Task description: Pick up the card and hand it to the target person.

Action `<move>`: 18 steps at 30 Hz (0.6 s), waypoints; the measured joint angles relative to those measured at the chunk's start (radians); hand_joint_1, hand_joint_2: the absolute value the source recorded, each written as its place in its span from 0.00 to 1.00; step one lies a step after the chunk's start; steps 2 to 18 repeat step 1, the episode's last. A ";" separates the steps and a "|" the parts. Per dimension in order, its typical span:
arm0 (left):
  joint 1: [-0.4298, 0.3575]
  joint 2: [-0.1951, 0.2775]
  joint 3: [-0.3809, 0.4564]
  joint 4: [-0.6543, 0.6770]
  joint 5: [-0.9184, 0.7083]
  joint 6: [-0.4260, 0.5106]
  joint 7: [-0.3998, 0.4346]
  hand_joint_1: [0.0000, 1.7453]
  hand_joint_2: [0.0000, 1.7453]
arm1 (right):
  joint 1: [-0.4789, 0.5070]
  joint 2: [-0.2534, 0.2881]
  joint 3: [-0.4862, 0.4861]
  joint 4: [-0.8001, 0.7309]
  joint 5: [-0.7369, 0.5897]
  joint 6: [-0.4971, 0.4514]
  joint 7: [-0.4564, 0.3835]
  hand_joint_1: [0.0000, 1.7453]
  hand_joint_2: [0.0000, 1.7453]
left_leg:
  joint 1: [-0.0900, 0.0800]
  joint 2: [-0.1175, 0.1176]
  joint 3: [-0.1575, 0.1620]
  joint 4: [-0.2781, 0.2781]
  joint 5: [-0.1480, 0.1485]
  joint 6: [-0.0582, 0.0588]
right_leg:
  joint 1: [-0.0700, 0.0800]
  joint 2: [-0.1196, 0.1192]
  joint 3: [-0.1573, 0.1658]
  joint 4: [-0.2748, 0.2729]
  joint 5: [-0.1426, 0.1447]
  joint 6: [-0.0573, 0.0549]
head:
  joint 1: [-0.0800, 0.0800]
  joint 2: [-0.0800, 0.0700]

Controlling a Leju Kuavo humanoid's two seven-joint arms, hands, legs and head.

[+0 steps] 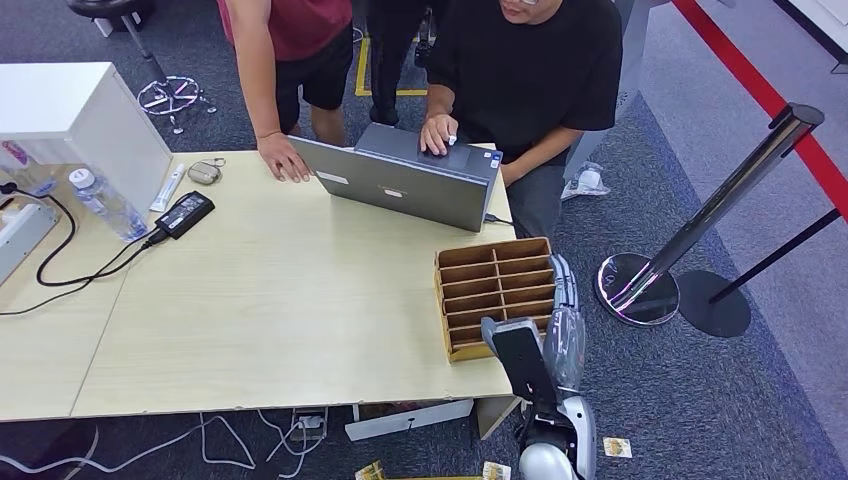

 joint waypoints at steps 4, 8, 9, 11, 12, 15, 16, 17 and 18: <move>0.000 0.000 0.000 0.000 0.000 0.000 0.000 0.00 0.00 | 0.000 0.000 0.000 0.000 -0.001 0.000 -0.001 0.00 1.00 | 0.000 0.000 0.000 0.000 0.000 0.000 | 0.000 0.000 0.000 0.000 0.000 0.000 | 0.000 0.000; 0.000 0.000 0.000 0.000 0.000 0.000 0.000 0.00 0.00 | 0.000 0.000 0.000 0.000 -0.001 0.000 -0.001 0.00 1.00 | 0.000 0.000 0.000 0.000 0.000 0.000 | 0.000 0.000 0.000 0.000 0.000 0.000 | 0.000 0.000; 0.000 0.000 0.000 0.000 0.000 0.000 0.000 0.00 0.00 | 0.000 0.000 0.000 0.000 -0.001 0.000 -0.001 0.00 1.00 | 0.000 0.000 0.000 0.000 0.000 0.000 | 0.000 0.000 0.000 0.000 0.000 0.000 | 0.000 0.000; 0.000 0.000 0.000 0.000 0.000 0.000 0.000 0.00 0.00 | 0.000 0.000 0.000 0.000 -0.001 0.000 -0.001 0.00 1.00 | 0.000 0.000 0.000 0.000 0.000 0.000 | 0.000 0.000 0.000 0.000 0.000 0.000 | 0.000 0.000; 0.000 0.000 0.000 0.000 0.000 0.000 0.000 0.00 0.00 | 0.000 0.000 0.000 0.000 -0.001 0.000 -0.001 0.00 1.00 | 0.000 0.000 0.000 0.000 0.000 0.000 | 0.000 0.000 0.000 0.000 0.000 0.000 | 0.000 0.000; 0.000 0.000 0.000 0.000 0.000 0.000 0.000 0.00 0.00 | 0.000 0.000 0.000 0.000 -0.001 0.000 -0.001 0.00 1.00 | 0.000 0.000 0.000 0.000 0.000 0.000 | 0.000 0.000 0.000 0.000 0.000 0.000 | 0.000 0.000; 0.000 0.000 0.000 0.000 0.000 0.000 0.000 0.00 0.00 | 0.000 0.000 0.000 0.000 -0.001 0.000 -0.001 0.00 1.00 | 0.000 0.000 0.000 0.000 0.000 0.000 | 0.000 0.000 0.000 0.000 0.000 0.000 | 0.000 0.000; 0.000 0.000 0.000 0.000 0.000 0.000 0.000 0.00 0.00 | 0.000 0.000 0.000 0.000 -0.001 0.000 -0.001 0.00 1.00 | 0.000 0.000 0.000 0.000 0.000 0.000 | 0.000 0.000 0.000 0.000 0.000 0.000 | 0.000 0.000; 0.000 0.000 0.000 0.000 0.000 0.000 0.000 0.00 0.00 | 0.000 0.000 0.000 0.000 -0.001 0.000 -0.001 0.00 1.00 | 0.000 0.000 0.000 0.000 0.000 0.000 | 0.000 0.000 0.000 0.000 0.000 0.000 | 0.000 0.000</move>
